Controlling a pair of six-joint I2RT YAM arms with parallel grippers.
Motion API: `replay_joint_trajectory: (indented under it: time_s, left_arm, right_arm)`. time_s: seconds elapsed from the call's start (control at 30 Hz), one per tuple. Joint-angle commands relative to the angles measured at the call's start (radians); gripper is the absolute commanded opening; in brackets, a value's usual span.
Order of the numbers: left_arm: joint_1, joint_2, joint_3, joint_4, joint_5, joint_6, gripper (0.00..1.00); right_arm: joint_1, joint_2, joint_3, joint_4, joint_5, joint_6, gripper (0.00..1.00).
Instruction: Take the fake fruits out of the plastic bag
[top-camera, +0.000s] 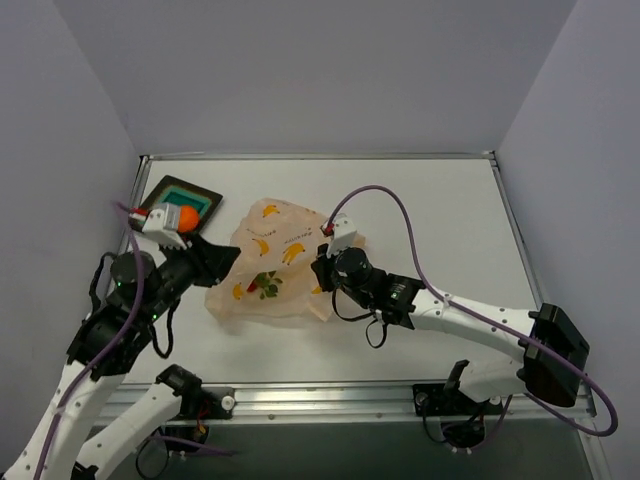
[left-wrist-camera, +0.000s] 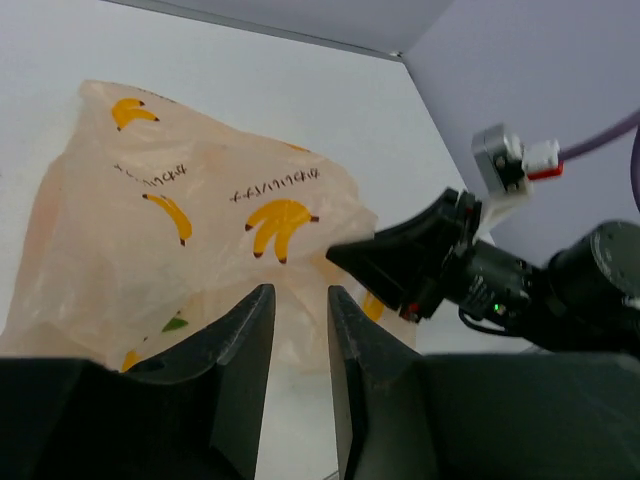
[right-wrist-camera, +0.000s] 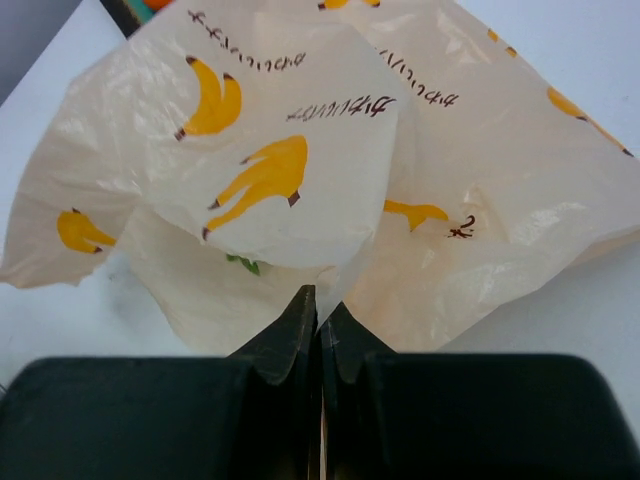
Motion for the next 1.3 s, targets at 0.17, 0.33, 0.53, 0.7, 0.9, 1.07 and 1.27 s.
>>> replay_joint_trajectory:
  time_s: [0.17, 0.33, 0.53, 0.7, 0.9, 1.07, 1.27]
  left_arm:
    - [-0.3, 0.013, -0.147, -0.108, -0.142, -0.125, 0.25]
    - [-0.481, 0.155, -0.107, -0.034, -0.325, -0.102, 0.26]
    - [-0.541, 0.221, -0.145, -0.005, -0.62, -0.137, 0.3]
    - [-0.533, 0.302, -0.203, 0.091, -0.761, -0.105, 0.32]
    - [-0.474, 0.466, -0.222, 0.251, -0.822, -0.03, 0.36]
    - [-0.395, 0.575, -0.217, 0.323, -0.833, 0.027, 0.47]
    - [-0.339, 0.687, -0.239, 0.418, -0.69, 0.059, 0.73]
  right_arm:
    - [-0.032, 0.037, 0.191, -0.026, -0.026, -0.047, 0.0]
    - [-0.046, 0.093, 0.276, -0.081, -0.057, -0.047, 0.0]
    - [-0.046, 0.077, 0.283, -0.09, -0.075, -0.037, 0.0]
    - [-0.047, 0.045, 0.237, -0.089, -0.088, -0.032, 0.0]
    - [-0.046, -0.001, 0.164, -0.064, -0.103, -0.014, 0.0]
    - [-0.047, -0.015, 0.122, -0.049, -0.106, -0.003, 0.0]
    - [-0.047, -0.007, 0.105, -0.027, -0.115, 0.002, 0.0]
